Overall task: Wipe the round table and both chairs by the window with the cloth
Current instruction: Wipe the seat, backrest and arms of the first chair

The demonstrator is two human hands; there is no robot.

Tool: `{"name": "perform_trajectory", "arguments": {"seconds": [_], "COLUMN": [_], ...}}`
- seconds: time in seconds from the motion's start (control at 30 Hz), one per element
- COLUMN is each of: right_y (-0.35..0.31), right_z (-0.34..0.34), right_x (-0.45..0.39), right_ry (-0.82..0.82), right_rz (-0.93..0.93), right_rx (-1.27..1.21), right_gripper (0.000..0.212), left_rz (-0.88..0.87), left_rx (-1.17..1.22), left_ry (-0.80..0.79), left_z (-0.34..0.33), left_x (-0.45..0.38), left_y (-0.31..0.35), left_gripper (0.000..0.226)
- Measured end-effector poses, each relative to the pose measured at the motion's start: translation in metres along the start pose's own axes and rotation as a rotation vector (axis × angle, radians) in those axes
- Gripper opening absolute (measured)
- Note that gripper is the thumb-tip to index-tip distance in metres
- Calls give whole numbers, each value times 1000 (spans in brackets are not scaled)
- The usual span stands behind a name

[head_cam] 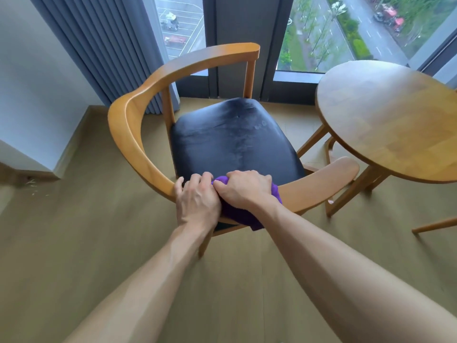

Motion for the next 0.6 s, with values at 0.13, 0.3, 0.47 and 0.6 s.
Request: {"name": "perform_trajectory", "arguments": {"seconds": [0.13,0.3,0.47,0.6], "right_y": [3,-23,-9,23], "right_z": [2,11,9,18], "right_x": [-10,-19,-13,2], "right_ry": [-98,-97,-38,264], "right_rz": [-109,-71,-222,-114], "right_rx": [-147,-447,-895,-676], "right_gripper": [68,65,53,40], "left_rz": [-19,-112,-90,-198], "left_rx": [263,70,-268,-303], "left_ry": [-219,-461,-466,-403], "left_z": [20,30,11,1], "left_x": [-19,-31,-24,-19], "left_y": [7,18,8,15], "left_gripper": [33,36,59,49]}}
Point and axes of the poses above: each hand's wrist, its own x-axis away from the middle knuckle, its own z-axis out of the back of the hand, y = z × x, the point moved 9 cm from there along -x, towards the middle knuckle, and after that the axes turned 8 degrees about z, right-handed, at the moved point
